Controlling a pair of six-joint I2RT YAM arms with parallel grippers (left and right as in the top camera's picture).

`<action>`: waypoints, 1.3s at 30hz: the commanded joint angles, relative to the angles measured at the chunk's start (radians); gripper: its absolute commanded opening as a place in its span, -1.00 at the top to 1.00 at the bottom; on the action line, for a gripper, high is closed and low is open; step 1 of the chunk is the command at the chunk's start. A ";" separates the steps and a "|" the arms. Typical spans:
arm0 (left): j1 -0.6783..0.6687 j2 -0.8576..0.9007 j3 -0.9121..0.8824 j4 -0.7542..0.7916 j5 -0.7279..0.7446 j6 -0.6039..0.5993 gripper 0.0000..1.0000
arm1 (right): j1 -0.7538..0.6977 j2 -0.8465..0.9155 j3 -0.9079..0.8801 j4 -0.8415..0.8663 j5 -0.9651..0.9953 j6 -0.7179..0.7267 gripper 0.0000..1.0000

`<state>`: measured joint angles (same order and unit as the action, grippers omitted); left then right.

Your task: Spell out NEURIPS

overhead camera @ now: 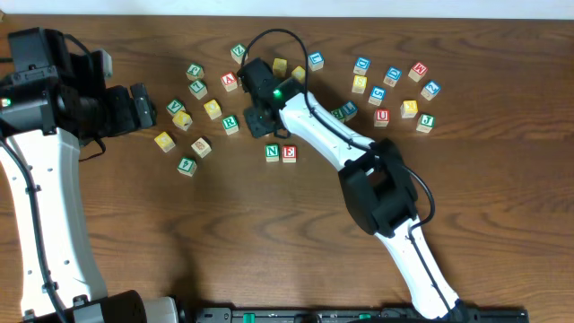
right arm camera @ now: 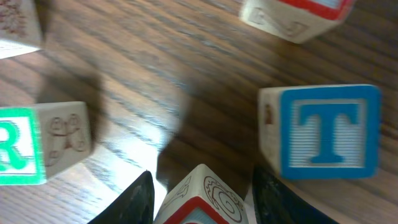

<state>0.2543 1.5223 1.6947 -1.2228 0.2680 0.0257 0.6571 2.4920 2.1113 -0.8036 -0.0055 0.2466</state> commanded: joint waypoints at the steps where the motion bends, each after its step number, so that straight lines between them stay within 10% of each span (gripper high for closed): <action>1: 0.003 -0.006 0.023 0.000 0.012 -0.001 -0.95 | -0.016 -0.050 0.010 -0.018 -0.024 -0.016 0.07; 30: 0.002 -0.007 0.023 0.000 0.012 -0.001 -0.95 | -0.192 -0.088 0.076 -0.300 -0.031 -0.166 -0.05; 39: 0.002 -0.007 0.023 0.000 0.012 -0.001 -0.95 | -0.193 -0.125 0.118 -0.358 -0.044 0.266 0.10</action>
<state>0.2543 1.5223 1.6947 -1.2228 0.2680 0.0257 0.4667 2.4092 2.2120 -1.1545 -0.0341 0.2783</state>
